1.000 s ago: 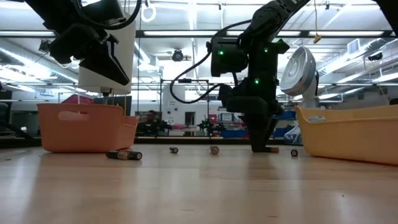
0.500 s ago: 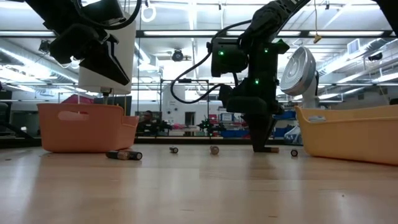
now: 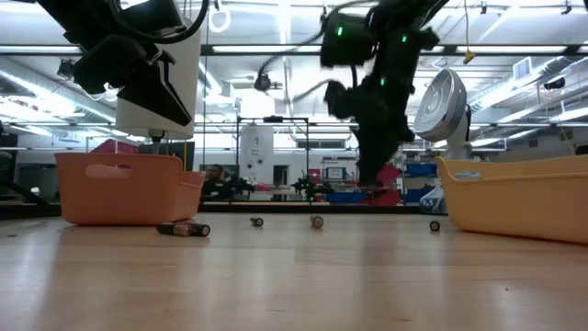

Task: Sort batteries
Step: Put the gold battery into the yellow bin

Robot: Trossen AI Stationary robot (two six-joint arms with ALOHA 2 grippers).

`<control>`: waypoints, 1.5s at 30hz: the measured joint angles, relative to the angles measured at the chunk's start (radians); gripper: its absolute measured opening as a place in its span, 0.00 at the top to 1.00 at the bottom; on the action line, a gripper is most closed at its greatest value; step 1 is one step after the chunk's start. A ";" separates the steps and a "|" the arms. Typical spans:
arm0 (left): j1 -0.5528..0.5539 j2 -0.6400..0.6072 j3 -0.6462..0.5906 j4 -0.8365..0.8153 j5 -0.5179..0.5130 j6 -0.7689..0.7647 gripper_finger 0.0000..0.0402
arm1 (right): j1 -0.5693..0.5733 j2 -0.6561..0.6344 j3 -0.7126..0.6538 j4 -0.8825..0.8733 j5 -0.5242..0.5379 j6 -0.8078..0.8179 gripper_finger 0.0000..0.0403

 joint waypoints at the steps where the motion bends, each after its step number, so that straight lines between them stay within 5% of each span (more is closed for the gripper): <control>1: 0.000 0.000 0.000 0.000 0.000 0.000 0.81 | 0.003 -0.014 0.001 0.001 0.000 -0.001 0.98; 9: 0.000 0.000 0.000 0.000 0.004 0.000 0.81 | 0.068 -0.144 0.003 -0.073 0.006 0.048 0.98; 19: 0.000 0.000 0.000 0.001 0.004 0.000 0.81 | 0.237 -0.250 -0.039 -0.376 0.006 0.285 0.98; 30: 0.000 0.000 0.000 0.001 0.004 0.005 0.81 | 0.392 -0.293 -0.246 -0.268 -0.026 0.647 0.98; 45: 0.000 0.000 0.000 0.000 0.004 0.004 0.81 | 0.410 -0.284 -0.373 -0.132 0.037 0.803 0.94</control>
